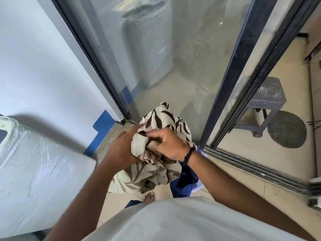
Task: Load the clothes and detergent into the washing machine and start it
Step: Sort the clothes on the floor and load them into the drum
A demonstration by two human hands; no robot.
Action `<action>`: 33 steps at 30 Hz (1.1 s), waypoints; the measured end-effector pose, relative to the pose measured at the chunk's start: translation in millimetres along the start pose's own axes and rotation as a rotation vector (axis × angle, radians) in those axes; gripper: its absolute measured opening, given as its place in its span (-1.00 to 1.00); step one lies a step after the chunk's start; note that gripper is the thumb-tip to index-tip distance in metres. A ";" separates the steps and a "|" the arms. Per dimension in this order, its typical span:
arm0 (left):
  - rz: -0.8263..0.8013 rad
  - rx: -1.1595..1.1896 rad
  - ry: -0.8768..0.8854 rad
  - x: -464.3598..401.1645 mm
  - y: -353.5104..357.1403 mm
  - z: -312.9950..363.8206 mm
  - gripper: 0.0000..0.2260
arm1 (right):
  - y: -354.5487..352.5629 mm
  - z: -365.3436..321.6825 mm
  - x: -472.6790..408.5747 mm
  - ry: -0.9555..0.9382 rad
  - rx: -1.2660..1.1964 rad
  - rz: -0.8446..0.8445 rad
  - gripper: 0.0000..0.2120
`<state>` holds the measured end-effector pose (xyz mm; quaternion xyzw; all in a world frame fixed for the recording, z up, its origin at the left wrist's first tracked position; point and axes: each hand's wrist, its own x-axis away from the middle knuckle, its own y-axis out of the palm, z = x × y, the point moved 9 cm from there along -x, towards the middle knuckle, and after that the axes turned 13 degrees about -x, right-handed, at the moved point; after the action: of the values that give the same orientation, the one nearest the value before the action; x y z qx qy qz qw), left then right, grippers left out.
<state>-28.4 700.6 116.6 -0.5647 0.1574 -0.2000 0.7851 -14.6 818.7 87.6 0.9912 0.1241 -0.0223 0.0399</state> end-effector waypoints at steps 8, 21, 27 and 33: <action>0.263 0.277 -0.135 4.9 -26.7 -7.8 -0.81 | -53.6 79.1 35.6 0.321 0.175 -0.054 0.10; 0.256 0.681 -0.166 10.3 -40.8 7.8 -0.73 | -39.7 23.2 1.8 -0.085 0.574 0.371 -0.78; 0.370 0.644 -0.482 31.4 -39.3 -64.8 -0.37 | -45.6 -24.6 -13.3 -0.299 0.492 0.530 -0.80; 0.498 0.330 -0.711 70.4 -52.8 -114.1 -0.57 | -23.4 -63.3 -45.6 -0.441 0.851 0.470 -0.76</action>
<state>-28.3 557.1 129.5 -0.4107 -0.0247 0.1783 0.8938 -62.4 835.5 151.4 0.8926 -0.1327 -0.2691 -0.3366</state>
